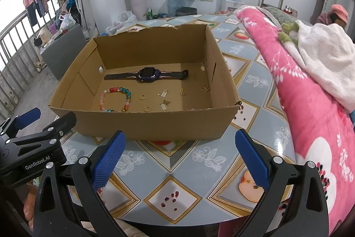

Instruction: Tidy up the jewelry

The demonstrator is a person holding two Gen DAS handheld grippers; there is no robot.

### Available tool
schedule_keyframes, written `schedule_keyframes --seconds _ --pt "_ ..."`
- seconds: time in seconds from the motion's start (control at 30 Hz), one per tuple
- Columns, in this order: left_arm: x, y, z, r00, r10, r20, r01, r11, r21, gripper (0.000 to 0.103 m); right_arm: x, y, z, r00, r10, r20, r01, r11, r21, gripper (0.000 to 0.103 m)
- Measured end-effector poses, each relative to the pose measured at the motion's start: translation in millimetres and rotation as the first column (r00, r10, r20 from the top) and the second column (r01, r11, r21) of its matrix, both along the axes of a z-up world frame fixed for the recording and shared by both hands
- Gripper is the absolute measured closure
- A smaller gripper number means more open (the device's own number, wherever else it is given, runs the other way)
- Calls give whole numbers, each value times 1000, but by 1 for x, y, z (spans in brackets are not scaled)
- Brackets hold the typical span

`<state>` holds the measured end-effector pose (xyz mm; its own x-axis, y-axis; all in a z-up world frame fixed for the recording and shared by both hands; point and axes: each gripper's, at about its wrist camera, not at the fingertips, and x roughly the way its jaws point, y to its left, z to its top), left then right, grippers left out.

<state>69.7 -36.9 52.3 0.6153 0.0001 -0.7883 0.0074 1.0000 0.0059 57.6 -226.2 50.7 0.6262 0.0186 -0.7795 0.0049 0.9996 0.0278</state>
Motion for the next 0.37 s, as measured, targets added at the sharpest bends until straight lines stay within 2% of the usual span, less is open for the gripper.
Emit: schedule_keyframes --seconds 0.37 --pt "0 0 0 1000 0 -3 0 1000 -1 6 0 0 0 1000 -1 0 1 1000 0 8"
